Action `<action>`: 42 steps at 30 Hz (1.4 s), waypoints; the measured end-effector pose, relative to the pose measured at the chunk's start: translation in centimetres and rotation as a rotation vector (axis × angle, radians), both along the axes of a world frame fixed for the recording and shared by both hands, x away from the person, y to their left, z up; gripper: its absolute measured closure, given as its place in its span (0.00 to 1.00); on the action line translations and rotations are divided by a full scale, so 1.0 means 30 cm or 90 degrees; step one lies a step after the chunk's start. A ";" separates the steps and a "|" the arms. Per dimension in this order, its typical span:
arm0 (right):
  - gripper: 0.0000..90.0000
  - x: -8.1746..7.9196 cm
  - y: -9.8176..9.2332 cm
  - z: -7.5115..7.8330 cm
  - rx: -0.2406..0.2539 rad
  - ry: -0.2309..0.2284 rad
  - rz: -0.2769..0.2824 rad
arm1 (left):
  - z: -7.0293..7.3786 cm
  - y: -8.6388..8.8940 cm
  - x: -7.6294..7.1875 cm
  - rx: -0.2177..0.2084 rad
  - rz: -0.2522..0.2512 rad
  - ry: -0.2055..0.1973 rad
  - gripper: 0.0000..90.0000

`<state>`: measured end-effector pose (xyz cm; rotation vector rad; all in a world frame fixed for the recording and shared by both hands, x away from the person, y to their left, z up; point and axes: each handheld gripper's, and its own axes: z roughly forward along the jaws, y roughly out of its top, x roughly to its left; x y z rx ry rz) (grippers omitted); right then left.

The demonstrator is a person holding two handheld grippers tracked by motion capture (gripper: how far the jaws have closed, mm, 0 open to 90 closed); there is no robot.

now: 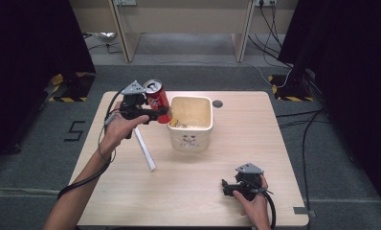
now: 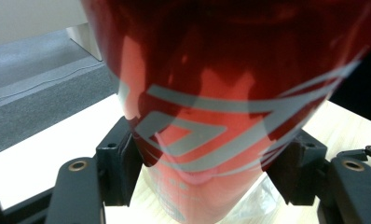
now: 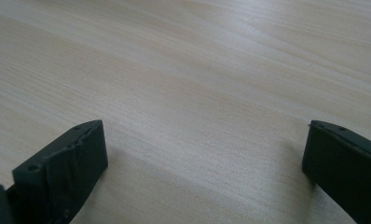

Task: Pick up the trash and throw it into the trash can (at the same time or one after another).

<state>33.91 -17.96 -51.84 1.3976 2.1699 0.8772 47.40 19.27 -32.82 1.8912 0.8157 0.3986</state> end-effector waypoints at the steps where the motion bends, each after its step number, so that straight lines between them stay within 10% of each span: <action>1: 0.00 0.000 0.000 0.000 0.000 0.000 0.000 | 0.001 -0.006 0.003 0.002 -0.001 0.001 0.37; 42: 0.00 0.000 -0.001 0.000 -0.003 -0.002 0.007 | -0.080 -0.189 0.193 0.029 0.034 0.014 0.37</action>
